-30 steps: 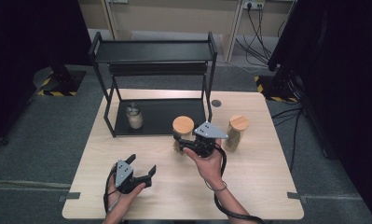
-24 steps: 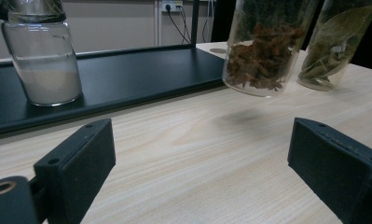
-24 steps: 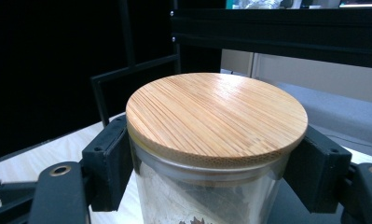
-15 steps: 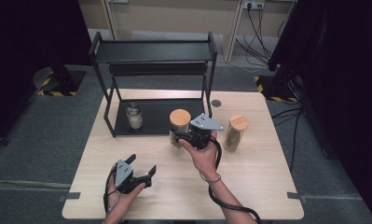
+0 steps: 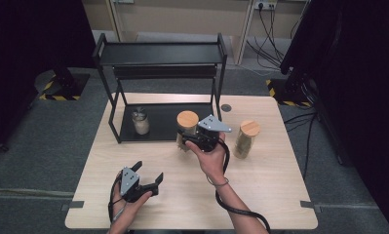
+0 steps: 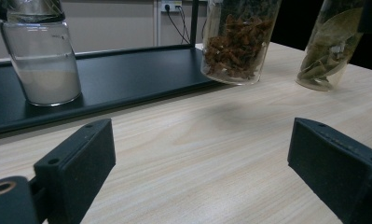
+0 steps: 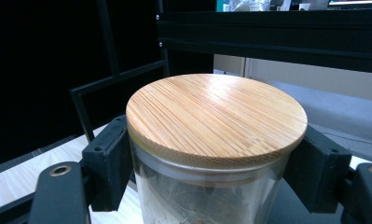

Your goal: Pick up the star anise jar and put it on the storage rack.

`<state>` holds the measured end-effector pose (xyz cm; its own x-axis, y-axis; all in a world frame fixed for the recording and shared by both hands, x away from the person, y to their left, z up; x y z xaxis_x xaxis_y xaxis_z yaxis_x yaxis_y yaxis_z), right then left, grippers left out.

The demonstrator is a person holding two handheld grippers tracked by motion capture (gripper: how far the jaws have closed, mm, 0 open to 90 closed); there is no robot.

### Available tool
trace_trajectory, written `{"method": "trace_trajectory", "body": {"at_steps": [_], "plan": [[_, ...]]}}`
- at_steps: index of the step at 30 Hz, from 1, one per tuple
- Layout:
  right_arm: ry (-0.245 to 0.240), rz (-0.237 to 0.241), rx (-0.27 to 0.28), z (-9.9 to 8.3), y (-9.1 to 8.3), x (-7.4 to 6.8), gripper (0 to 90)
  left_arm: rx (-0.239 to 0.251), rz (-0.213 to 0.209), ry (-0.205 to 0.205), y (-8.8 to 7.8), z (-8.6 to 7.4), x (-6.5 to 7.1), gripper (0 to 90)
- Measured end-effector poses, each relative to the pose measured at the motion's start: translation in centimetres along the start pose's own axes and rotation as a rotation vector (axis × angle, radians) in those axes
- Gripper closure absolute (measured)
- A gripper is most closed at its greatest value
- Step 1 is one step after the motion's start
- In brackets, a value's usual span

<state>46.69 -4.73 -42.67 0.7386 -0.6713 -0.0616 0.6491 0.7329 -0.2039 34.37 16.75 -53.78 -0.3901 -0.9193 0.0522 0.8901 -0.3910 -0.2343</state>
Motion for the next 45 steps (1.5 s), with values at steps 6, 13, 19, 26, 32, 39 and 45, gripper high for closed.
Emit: {"method": "trace_trajectory", "body": {"at_steps": [6,13,19,26,32,39,45], "plan": [[0.004,-0.003,0.0,0.1,0.4,0.1,25.3,-0.001,-0.001,0.003,0.0,0.0,0.0,6.8],[0.007,-0.009,0.0,0.3,0.8,0.2,25.3,0.0,-0.001,0.005,0.0,0.0,0.0,6.8],[0.006,-0.011,0.0,0.5,1.2,0.3,25.3,0.001,-0.001,0.002,0.0,0.0,0.0,6.8],[0.003,-0.016,0.0,0.9,1.7,0.4,25.3,0.001,-0.002,0.002,0.0,0.0,0.0,6.8],[0.001,-0.018,-0.006,1.1,2.2,0.4,25.3,0.001,-0.003,0.005,0.0,0.0,0.0,6.8],[0.002,-0.019,-0.01,1.3,2.9,0.4,25.3,0.0,-0.004,0.005,0.0,0.0,0.0,6.8],[0.011,-0.024,-0.014,1.2,3.3,0.6,25.3,0.0,-0.004,0.005,0.0,0.0,0.0,6.8]]}}
Point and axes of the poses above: each handheld gripper's, and its own axes: y roughly forward along the jaws, z roughly out of its top, x roughly to its right, the point moved 3 cm from there along y, roughly forward along the jaws, and after that the axes turned 5 degrees about z, right-handed, at the moved point
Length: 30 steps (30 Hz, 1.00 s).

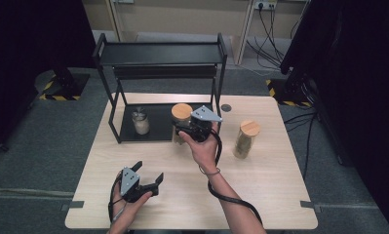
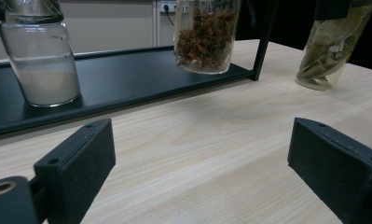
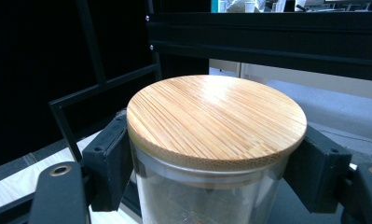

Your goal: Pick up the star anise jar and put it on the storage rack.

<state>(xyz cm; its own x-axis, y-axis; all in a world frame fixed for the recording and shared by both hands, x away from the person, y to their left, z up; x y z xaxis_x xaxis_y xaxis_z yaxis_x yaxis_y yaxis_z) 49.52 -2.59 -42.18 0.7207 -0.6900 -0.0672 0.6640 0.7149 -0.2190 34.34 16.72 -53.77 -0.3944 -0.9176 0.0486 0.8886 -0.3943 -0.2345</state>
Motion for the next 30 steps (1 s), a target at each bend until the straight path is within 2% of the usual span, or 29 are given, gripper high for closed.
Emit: {"method": "trace_trajectory", "body": {"at_steps": [30], "plan": [[0.028,-0.015,-0.006,0.7,2.4,0.8,25.3,0.001,-0.007,0.0,0.0,0.0,0.0,6.8]]}}
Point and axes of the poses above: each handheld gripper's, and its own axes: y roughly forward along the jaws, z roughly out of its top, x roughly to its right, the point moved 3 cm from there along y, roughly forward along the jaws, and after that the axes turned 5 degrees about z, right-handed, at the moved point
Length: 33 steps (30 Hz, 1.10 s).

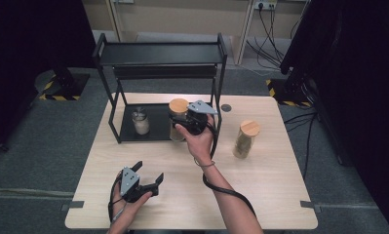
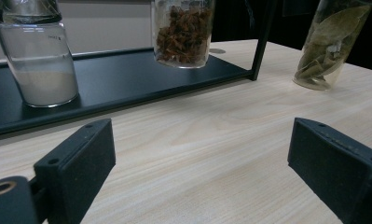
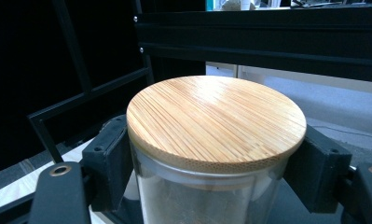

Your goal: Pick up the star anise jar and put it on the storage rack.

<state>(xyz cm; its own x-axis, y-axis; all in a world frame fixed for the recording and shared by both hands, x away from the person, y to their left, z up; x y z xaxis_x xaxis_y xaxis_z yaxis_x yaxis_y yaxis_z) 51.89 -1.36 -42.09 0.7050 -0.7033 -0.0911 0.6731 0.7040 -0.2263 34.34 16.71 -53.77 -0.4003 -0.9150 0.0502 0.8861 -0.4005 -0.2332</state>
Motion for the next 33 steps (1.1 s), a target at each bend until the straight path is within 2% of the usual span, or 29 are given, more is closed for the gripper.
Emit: {"method": "trace_trajectory", "body": {"at_steps": [23,33], "plan": [[0.024,-0.019,-0.029,-0.3,2.3,0.8,25.3,0.003,-0.003,-0.002,0.0,0.0,0.0,6.8],[0.008,-0.039,-0.039,0.0,3.1,1.2,25.3,0.003,-0.004,-0.001,0.0,0.0,0.0,6.8]]}}
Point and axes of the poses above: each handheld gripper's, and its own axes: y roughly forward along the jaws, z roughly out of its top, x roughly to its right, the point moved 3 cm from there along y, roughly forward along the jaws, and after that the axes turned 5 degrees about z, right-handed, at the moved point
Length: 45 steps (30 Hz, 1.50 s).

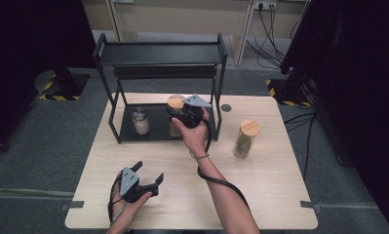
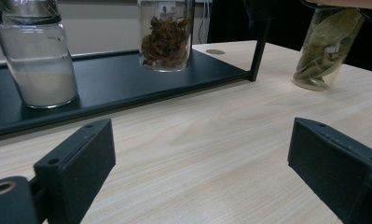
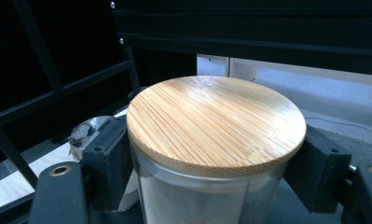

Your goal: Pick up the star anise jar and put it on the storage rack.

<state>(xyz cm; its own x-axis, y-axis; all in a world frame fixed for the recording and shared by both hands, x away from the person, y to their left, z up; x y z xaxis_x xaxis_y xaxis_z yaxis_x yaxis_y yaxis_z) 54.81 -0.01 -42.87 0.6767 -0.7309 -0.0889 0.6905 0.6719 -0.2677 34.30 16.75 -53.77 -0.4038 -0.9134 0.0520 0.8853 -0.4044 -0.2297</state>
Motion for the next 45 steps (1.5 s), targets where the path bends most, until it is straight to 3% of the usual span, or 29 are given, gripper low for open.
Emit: {"method": "trace_trajectory", "body": {"at_steps": [25,45], "plan": [[0.014,-0.025,-0.006,0.6,1.8,0.9,25.3,0.005,-0.003,0.003,0.0,0.0,0.0,6.8],[0.002,-0.05,-0.041,-0.2,3.0,1.3,25.3,0.006,-0.006,0.005,0.0,0.0,0.0,6.8]]}}
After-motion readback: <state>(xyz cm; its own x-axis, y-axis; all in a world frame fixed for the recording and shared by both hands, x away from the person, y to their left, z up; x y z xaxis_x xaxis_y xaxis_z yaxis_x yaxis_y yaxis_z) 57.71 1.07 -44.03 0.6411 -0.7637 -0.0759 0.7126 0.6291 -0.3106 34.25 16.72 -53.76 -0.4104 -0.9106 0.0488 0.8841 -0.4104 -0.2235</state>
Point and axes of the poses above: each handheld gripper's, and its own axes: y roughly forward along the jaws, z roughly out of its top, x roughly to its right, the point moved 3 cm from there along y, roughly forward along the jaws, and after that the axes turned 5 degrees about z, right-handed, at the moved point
